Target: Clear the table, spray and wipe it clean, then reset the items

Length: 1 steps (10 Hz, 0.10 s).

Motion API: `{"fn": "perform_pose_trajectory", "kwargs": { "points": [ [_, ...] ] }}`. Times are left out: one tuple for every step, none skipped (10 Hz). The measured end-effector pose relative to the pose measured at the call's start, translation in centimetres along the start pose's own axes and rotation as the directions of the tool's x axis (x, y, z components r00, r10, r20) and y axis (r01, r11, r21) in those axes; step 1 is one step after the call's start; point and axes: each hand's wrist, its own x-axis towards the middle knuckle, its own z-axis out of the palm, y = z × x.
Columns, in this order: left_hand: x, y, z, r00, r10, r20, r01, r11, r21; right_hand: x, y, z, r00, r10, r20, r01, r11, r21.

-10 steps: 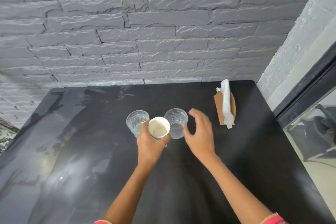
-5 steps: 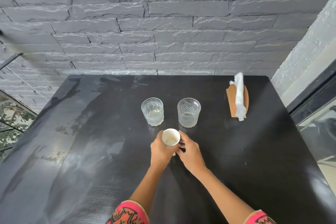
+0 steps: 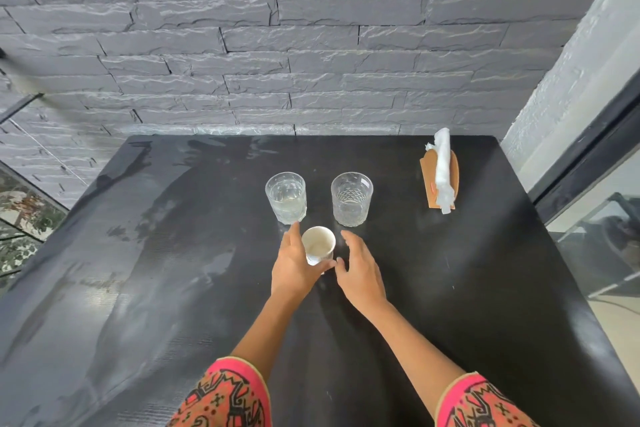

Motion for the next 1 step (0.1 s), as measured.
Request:
{"fn": "perform_pose_trajectory", "kwargs": {
  "points": [
    [-1.36,0.22,-0.84,0.993,0.107,-0.057,-0.105,0.994,0.034,-0.81,-0.70,-0.69,0.996,-0.056,-0.069,0.051,0.996,-0.072]
  ]
}}
